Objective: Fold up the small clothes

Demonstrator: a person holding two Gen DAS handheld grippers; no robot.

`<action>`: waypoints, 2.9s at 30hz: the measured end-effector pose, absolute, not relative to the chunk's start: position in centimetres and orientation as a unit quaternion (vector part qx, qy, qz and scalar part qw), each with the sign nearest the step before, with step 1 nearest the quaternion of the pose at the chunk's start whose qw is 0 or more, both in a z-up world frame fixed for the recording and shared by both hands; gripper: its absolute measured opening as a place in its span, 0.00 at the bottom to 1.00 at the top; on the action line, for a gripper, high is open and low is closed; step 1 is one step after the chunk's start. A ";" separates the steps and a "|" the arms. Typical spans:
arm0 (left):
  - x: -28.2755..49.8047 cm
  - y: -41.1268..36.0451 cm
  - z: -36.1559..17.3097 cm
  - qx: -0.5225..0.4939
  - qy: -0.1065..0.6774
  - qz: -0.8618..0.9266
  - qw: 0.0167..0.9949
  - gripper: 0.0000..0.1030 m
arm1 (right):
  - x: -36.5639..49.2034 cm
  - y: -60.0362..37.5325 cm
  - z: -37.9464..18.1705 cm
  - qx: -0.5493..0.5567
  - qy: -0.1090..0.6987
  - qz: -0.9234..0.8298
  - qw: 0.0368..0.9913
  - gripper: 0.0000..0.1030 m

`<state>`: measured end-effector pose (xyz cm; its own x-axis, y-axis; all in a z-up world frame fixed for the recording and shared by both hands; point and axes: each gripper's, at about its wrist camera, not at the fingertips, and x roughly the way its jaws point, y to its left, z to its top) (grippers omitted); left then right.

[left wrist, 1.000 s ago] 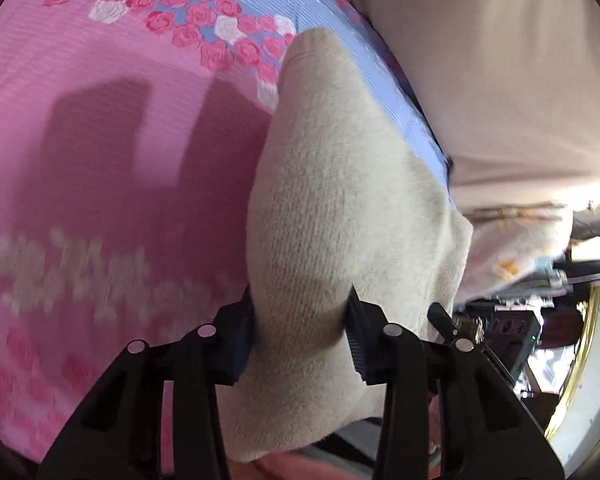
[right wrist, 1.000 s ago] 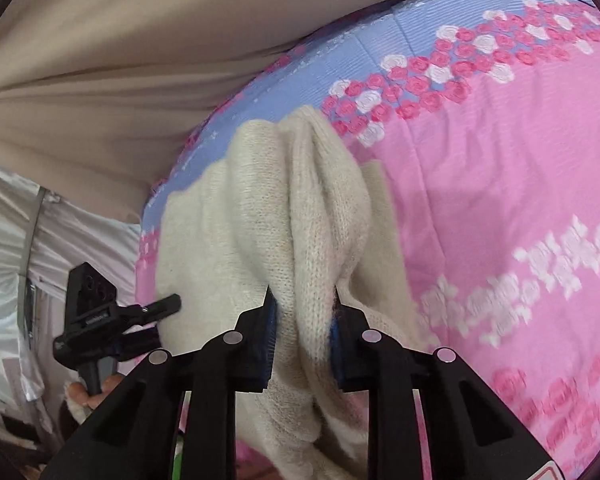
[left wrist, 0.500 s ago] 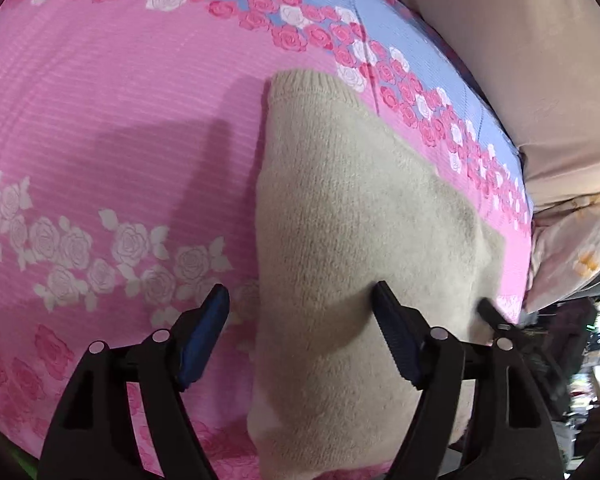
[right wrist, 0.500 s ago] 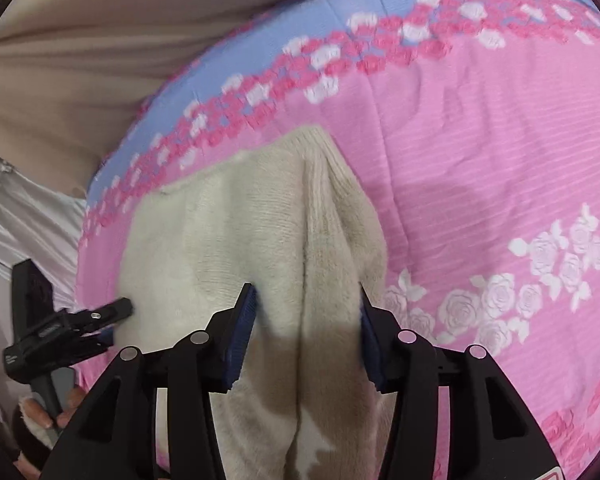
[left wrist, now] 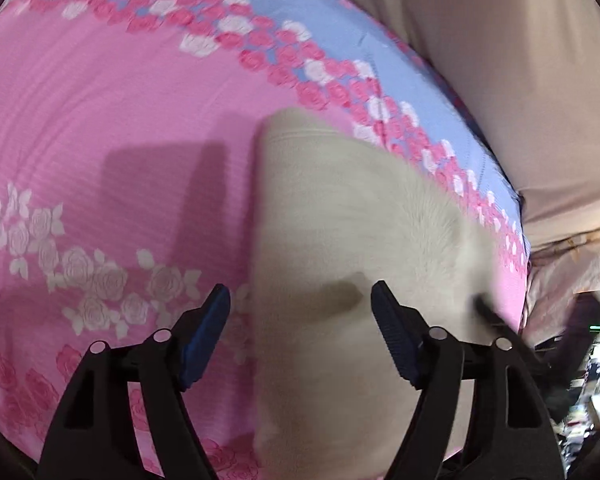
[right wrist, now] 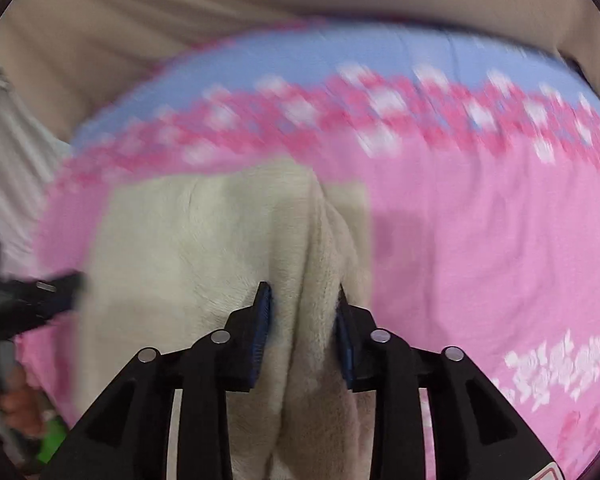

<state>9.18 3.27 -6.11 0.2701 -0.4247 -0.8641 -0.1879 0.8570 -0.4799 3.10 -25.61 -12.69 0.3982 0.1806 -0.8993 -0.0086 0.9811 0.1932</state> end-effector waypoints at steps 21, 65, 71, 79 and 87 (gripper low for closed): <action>10.8 1.6 -4.2 -0.321 0.626 -0.196 0.683 0.37 | -0.2 -30.8 -8.0 0.385 0.492 0.119 0.772 0.26; 4.0 -3.6 -3.1 -0.049 0.585 -0.110 0.802 0.78 | -7.3 -31.6 -8.3 0.229 0.520 0.033 0.822 0.32; 3.9 -4.1 -3.2 -0.052 0.585 -0.119 0.800 0.80 | -3.9 -29.8 -6.7 0.183 0.506 0.056 0.841 0.32; 5.8 -3.2 -4.8 -0.178 0.610 -0.157 0.756 0.89 | -4.5 -32.2 -8.1 0.170 0.502 0.003 0.848 0.71; 9.8 -4.7 -11.0 -0.288 0.656 -0.167 0.678 0.90 | -3.4 -36.7 -15.8 0.339 0.537 0.039 0.771 0.75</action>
<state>9.82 -4.67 -10.95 0.0838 -0.6033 -0.7931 -0.1513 0.7790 -0.6085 -3.37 -36.66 -15.78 0.4207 0.4244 -0.8018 0.3046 0.7665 0.5654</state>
